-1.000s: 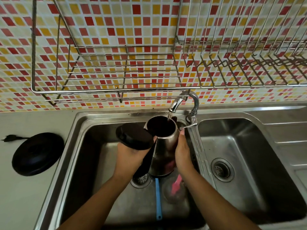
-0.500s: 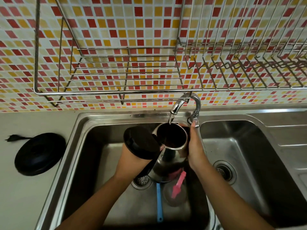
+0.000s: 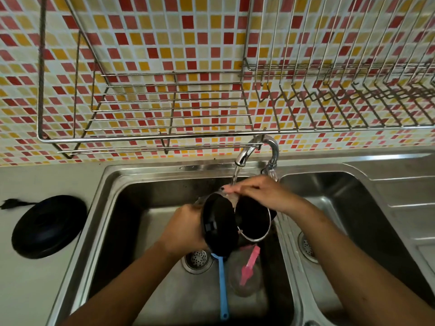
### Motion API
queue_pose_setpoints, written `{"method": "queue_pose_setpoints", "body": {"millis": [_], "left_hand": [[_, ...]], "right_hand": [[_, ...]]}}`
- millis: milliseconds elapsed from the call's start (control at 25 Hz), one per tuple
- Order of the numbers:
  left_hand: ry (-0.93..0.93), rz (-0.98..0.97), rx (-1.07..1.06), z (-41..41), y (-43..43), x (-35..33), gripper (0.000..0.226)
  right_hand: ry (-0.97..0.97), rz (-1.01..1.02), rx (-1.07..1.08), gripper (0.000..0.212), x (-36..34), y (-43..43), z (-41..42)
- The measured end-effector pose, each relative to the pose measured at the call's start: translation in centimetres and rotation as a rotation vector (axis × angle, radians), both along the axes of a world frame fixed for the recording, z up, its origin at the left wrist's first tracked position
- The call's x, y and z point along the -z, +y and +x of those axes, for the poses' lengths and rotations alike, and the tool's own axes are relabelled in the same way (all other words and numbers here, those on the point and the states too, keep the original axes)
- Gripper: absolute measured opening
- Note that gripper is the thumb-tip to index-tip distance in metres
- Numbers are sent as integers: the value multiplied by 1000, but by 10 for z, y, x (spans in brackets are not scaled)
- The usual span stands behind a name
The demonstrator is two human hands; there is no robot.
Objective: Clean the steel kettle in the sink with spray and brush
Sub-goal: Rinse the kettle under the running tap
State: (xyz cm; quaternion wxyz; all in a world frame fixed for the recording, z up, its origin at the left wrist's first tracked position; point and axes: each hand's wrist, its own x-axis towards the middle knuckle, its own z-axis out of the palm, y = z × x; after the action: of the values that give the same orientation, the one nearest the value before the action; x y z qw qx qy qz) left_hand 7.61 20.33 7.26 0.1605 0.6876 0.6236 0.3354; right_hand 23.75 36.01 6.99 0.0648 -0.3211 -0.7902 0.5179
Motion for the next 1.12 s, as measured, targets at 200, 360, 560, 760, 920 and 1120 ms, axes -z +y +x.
{"method": "queue_pose_setpoints", "body": {"millis": [200,360,560,760,920,1120], "left_hand": [[25,2,25,-12,1,4,26],[70,12,33,-13,5,0,20],[95,14,1,-19,11,-3,27],[-66,-40,-122,-29,11,15,28],[-65,1,-123,-36,10,16,32],[-388,-66,-367,-53,-2,29,48]], "right_hand": [[131,32,21,26,8,-2,12],[-7,78,7,26,5,-3,-12],[40,3,44,22,-2,-2,-21],[-65,154,132,32,4,0,-33],[-54,137,51,29,-5,-1,-46],[-13,-4,351,29,13,5,-25]]}}
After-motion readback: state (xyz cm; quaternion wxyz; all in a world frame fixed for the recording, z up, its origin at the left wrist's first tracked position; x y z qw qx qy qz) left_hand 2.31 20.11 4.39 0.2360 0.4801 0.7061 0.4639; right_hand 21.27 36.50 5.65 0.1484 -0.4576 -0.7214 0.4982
